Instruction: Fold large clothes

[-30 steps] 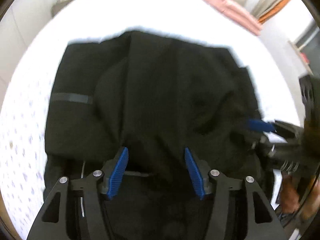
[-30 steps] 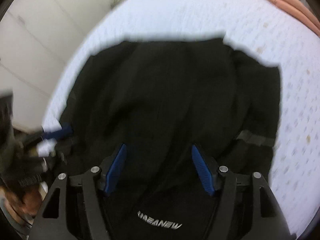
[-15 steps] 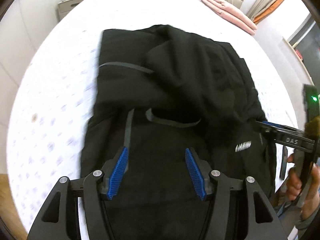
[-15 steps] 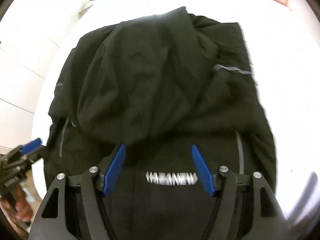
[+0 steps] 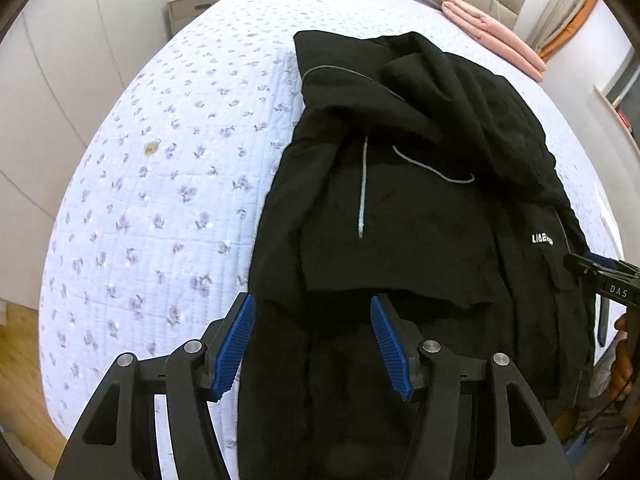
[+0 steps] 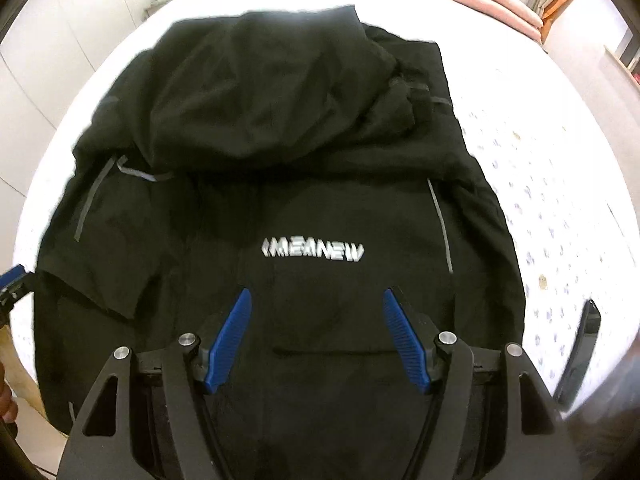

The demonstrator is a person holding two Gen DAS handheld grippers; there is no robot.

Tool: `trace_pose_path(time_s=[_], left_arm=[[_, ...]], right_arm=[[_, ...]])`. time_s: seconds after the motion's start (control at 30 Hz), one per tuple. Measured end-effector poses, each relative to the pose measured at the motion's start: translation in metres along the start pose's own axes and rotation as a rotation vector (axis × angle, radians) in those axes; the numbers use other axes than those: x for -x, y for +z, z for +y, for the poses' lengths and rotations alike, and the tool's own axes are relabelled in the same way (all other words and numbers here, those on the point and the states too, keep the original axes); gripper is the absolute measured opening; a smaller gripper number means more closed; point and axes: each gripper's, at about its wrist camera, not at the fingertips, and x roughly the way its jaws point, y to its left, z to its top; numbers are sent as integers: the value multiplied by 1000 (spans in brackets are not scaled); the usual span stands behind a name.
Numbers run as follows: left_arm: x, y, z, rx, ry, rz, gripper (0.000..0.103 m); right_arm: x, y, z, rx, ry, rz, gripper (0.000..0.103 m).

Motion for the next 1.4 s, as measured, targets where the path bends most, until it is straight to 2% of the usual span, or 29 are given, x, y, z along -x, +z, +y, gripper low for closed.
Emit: trace_pose_path(time_s=[0.07, 0.23, 0.4, 0.5, 0.57, 0.63, 0.73, 0.87, 0.97, 1.03, 1.07, 1.23, 1.33, 1.4], left_arm=[[-1, -5, -4, -12, -19, -20, 62], [5, -28, -13, -46, -6, -105, 62], [27, -60, -12, -7, 17, -148, 62], [64, -79, -14, 2, 88, -177, 62], [82, -88, -14, -23, 148, -156, 64], [97, -98, -9, -36, 161, -134, 68], [107, -108, 13, -3, 108, -115, 73], [94, -118, 58, 162, 48, -78, 73], [74, -126, 76, 226, -21, -36, 73], [58, -133, 75, 233, -70, 7, 73], [50, -136, 73, 230, -88, 21, 73], [14, -145, 61, 227, -149, 81, 73], [10, -148, 47, 176, -106, 68, 73], [11, -150, 41, 157, -125, 66, 73]], right_arm=[[-2, -6, -2, 3, -9, 6, 71], [-4, -31, -6, 11, 9, -34, 71], [13, -70, -22, -9, 30, -111, 71], [26, -97, -38, -15, -17, -74, 74], [32, -117, -58, -44, -49, -31, 74], [37, -134, -82, -100, -17, -9, 74], [38, -154, -122, -198, 31, 2, 74], [28, -178, -172, -313, 82, -2, 74], [12, -194, -188, -344, 119, 44, 74], [0, -202, -191, -364, 149, 112, 75], [-2, -205, -192, -367, 166, 118, 75], [-4, -205, -192, -354, 192, 72, 75], [-10, -202, -193, -349, 240, 55, 75], [-14, -202, -191, -342, 242, 50, 77]])
